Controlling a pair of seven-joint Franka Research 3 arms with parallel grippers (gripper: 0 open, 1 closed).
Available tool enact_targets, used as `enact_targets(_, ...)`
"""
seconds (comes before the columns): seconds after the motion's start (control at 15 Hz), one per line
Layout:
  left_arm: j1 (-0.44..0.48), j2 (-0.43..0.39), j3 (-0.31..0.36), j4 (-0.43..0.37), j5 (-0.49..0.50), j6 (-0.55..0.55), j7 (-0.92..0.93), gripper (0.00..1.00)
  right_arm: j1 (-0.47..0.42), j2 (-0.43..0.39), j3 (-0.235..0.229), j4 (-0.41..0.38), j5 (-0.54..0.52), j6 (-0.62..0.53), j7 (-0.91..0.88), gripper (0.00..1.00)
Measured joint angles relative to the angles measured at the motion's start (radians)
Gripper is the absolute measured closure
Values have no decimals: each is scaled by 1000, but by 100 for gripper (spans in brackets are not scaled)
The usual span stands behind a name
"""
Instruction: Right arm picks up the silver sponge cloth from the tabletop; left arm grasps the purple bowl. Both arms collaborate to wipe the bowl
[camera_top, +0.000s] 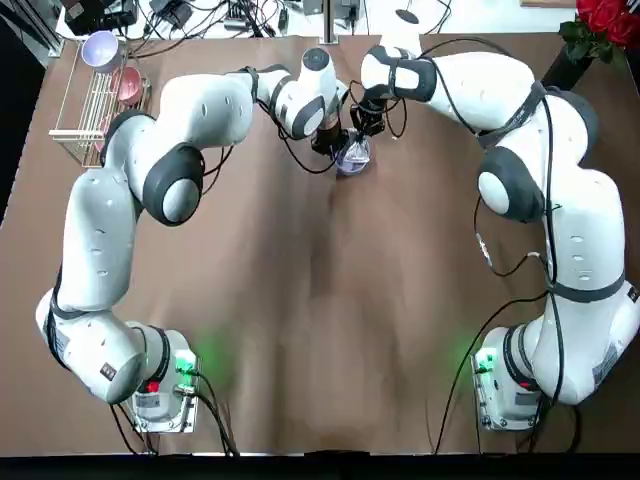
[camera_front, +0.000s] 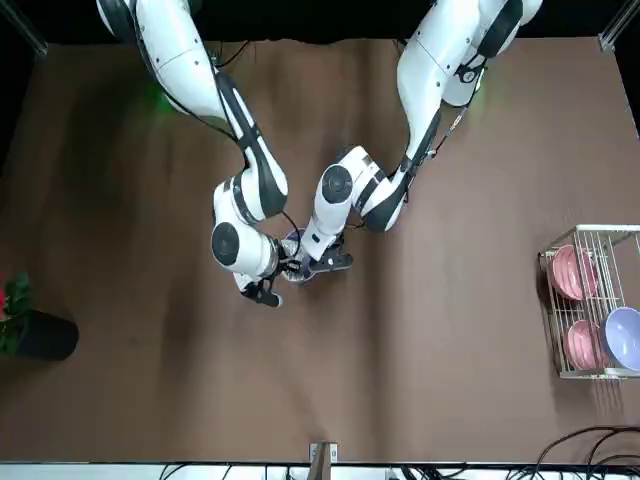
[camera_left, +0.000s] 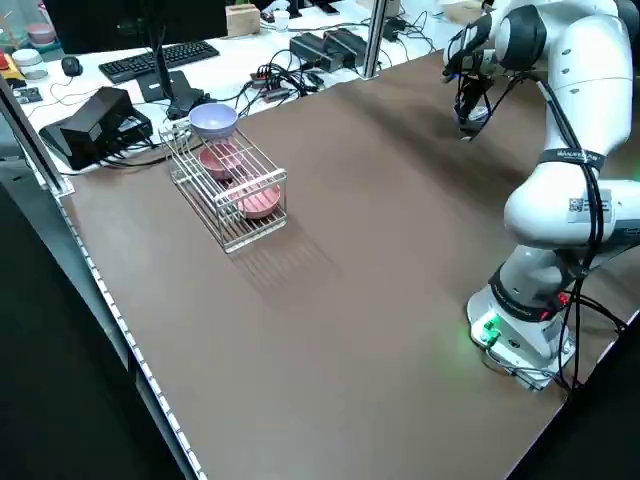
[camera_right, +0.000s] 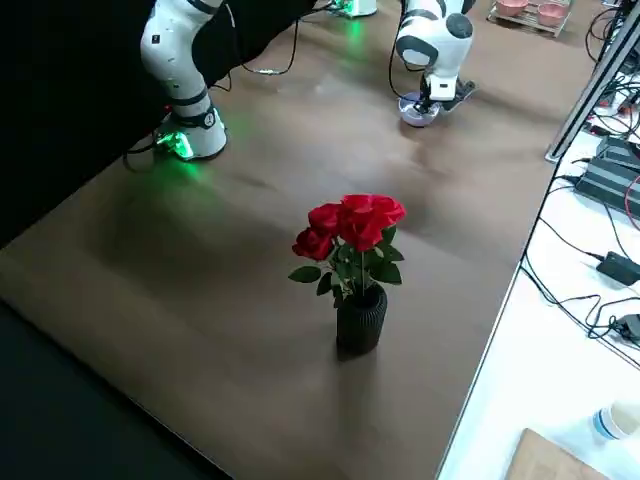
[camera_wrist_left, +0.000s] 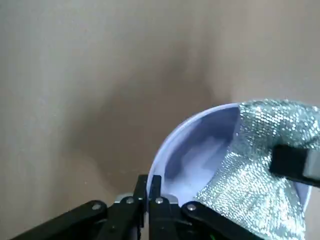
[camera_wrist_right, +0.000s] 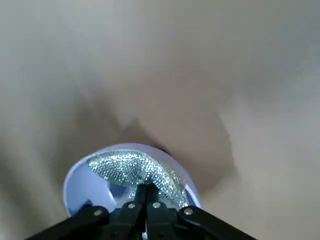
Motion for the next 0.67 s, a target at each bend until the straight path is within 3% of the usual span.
enact_targets(0.27,-3,1,-4,1,0,1,0,96,-18,0,0,2,2,-100,-46,98)
enact_targets(0.67,-3,4,-4,1,0,0,1,96,7,8,5,-3,1,-119,-58,98)
